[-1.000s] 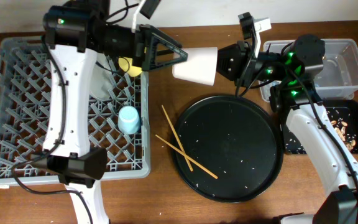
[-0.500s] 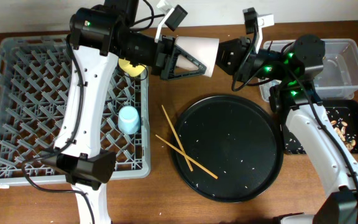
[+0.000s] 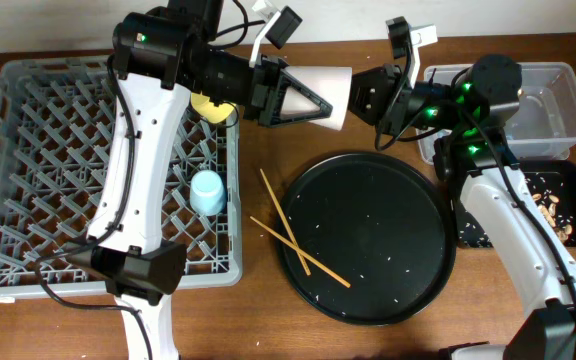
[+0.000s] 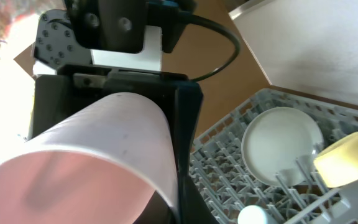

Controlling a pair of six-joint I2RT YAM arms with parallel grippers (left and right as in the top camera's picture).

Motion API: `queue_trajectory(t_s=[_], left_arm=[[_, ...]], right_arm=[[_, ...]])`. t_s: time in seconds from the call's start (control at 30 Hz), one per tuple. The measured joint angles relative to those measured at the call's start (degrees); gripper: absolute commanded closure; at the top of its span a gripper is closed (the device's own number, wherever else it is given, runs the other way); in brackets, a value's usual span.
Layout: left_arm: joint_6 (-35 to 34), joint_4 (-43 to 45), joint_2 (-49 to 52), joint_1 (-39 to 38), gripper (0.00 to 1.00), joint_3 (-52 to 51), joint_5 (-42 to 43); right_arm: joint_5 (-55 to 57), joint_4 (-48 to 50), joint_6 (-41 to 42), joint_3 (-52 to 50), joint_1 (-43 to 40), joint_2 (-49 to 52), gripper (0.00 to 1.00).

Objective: Sort waste into correct bins and load items into the dishwasher rack
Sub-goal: 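Place the pink cup upside down in the dish rack with the left gripper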

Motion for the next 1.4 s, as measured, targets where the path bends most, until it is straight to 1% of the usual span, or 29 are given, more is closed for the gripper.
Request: queue_trajectory(t_s=[0.03, 0.1, 0.2, 0.23, 0.27, 0.4, 0.43, 0.5, 0.53, 0.57, 0.6, 0.63, 0.67, 0.7, 0.73, 0.83, 0.87, 0.93, 1.0, 1.07, 1.23, 1.4], left_arm=[[-0.1, 0.0, 0.0, 0.0, 0.40, 0.0, -0.1], [-0.1, 0.2, 0.0, 0.0, 0.40, 0.0, 0.3], [-0.1, 0.1, 0.0, 0.0, 0.40, 0.0, 0.5], [-0.1, 0.2, 0.0, 0.0, 0.40, 0.0, 0.6], [-0.1, 0.1, 0.0, 0.1, 0.40, 0.0, 0.8], [-0.1, 0.1, 0.0, 2.6, 0.40, 0.0, 3.0], [-0.1, -0.1, 0.0, 3.7, 0.40, 0.0, 3.3], [-0.1, -0.3, 0.0, 5.8, 0.40, 0.0, 3.5], [-0.1, -0.3, 0.0, 6.4, 0.41, 0.0, 2.7], [-0.1, -0.3, 0.0, 6.8, 0.40, 0.0, 0.2], [-0.3, -0.5, 0.0, 6.9, 0.40, 0.0, -4.9], [-1.1, -0.6, 0.0, 6.9, 0.40, 0.0, -9.8], [-2.2, -0.8, 0.0, 6.8, 0.40, 0.0, -15.8], [-3.6, -1.3, 0.0, 6.7, 0.40, 0.0, -23.2], [-6.4, -1.7, 0.0, 6.6, 0.40, 0.0, -35.7], [-10.8, -1.8, 0.0, 6.6, 0.40, 0.0, -54.0], [-12.9, -1.8, 0.0, 6.6, 0.40, 0.0, -62.8], [-14.3, -1.8, 0.0, 6.6, 0.41, 0.0, -69.1], [-15.2, -1.8, 0.5, 6.6, 0.43, 0.0, -72.7], [-15.8, -1.9, 2.3, 6.6, 0.43, 0.0, -75.7], [-18.3, -3.5, 13.8, 6.6, 0.43, 0.0, -80.0], [-18.5, -4.2, 19.5, 6.6, 0.42, -0.1, -80.7]], right_arm=[[-0.1, 0.1, 0.0, 0.0, 0.0, 0.0, 0.75], [-0.1, -0.4, -0.1, 0.0, 0.0, 0.0, 0.59], [0.0, -0.6, -0.2, 0.0, 0.0, 0.0, 0.38], [-0.1, -0.5, 0.0, 0.0, 0.0, 0.0, 0.33], [0.0, -0.5, -0.1, 0.0, 0.0, 0.0, 0.28], [-0.1, -0.5, -0.1, 0.0, -1.4, 0.0, 0.26], [-0.1, -0.5, -0.1, 0.0, -2.4, 0.0, 0.24], [-0.1, -1.0, -0.1, 0.0, -4.4, 0.0, 0.15], [-0.1, -3.2, -0.5, 0.1, -5.6, 0.0, 0.12], [0.0, -5.8, -1.4, 0.2, -6.4, 0.0, 0.10], [0.2, -10.1, -2.7, 0.3, -7.3, 0.0, 0.09], [1.2, -18.4, -5.8, 0.5, -7.9, 0.0, 0.07], [2.4, -24.6, -8.3, 0.5, -8.1, 0.0, 0.07], [3.9, -29.5, -9.9, 0.5, -8.2, 0.0, 0.06], [6.6, -36.7, -13.8, 0.3, -8.2, 0.1, 0.05], [15.3, -50.8, -20.7, 0.5, -8.2, 0.1, 0.02], [20.0, -55.2, -23.3, 0.3, -8.2, 0.1, 0.02], [27.4, -61.5, -26.8, 0.3, -8.2, 0.1, 0.01], [33.1, -65.2, -28.9, 0.3, -8.2, 0.1, 0.02], [39.2, -69.4, -30.3, 0.3, -8.2, 0.1, 0.01], [44.1, -71.3, -32.0, 0.3, -8.2, 0.1, 0.01], [44.8, -71.3, -32.2, 0.2, -8.2, 0.1, 0.02]])
